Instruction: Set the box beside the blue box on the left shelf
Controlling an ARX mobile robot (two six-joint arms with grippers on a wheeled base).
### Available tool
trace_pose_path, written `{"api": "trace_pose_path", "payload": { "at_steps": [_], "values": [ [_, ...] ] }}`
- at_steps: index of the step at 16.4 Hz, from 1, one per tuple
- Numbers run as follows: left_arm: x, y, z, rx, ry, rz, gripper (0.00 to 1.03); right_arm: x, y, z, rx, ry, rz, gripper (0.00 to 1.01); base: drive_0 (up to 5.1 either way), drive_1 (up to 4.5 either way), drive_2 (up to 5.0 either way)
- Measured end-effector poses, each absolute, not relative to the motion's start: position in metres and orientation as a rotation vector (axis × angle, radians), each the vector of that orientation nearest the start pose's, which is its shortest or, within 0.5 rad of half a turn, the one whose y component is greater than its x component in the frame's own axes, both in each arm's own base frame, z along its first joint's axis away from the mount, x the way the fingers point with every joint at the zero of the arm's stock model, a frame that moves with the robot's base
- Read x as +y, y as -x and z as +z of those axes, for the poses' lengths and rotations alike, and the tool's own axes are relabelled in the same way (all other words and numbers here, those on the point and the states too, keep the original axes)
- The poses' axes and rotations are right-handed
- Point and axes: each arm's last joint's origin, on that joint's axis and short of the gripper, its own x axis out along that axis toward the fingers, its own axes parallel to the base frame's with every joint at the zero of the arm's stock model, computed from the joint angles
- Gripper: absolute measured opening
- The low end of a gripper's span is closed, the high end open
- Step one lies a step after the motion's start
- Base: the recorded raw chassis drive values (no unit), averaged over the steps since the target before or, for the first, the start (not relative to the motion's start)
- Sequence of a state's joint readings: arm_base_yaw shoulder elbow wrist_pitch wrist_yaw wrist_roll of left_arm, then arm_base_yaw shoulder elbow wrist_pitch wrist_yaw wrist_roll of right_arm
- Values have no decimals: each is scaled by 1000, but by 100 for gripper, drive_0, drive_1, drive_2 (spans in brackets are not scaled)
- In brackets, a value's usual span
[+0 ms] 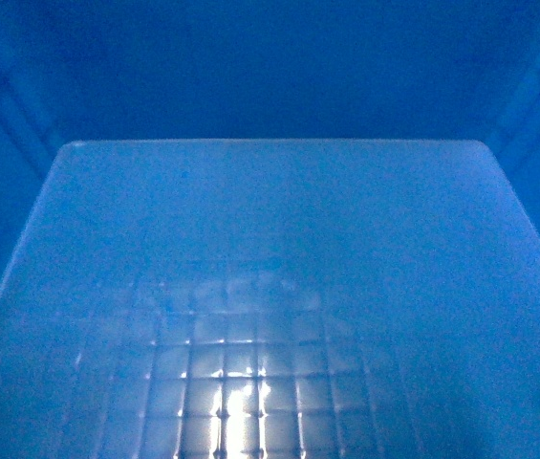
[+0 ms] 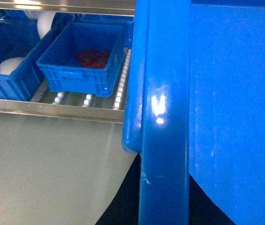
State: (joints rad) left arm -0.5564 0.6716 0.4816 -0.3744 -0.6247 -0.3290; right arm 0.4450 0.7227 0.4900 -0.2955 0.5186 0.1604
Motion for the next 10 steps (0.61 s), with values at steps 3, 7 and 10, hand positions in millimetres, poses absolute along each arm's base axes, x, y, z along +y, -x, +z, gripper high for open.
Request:
{"api": "trace_pose_path", "payload": {
  "at_steps": [3, 7, 10],
  "values": [
    [-61, -130, 232, 450, 9, 142, 8, 54, -146, 233, 460, 87, -109, 12, 0, 0, 0],
    [-61, -130, 232, 450, 9, 142, 8, 54, -146, 233, 460, 87, -109, 12, 0, 0, 0],
    [-61, -130, 232, 446, 11, 141, 8, 54, -146, 234, 456, 86, -110, 12, 0, 0, 0]
  ]
}}
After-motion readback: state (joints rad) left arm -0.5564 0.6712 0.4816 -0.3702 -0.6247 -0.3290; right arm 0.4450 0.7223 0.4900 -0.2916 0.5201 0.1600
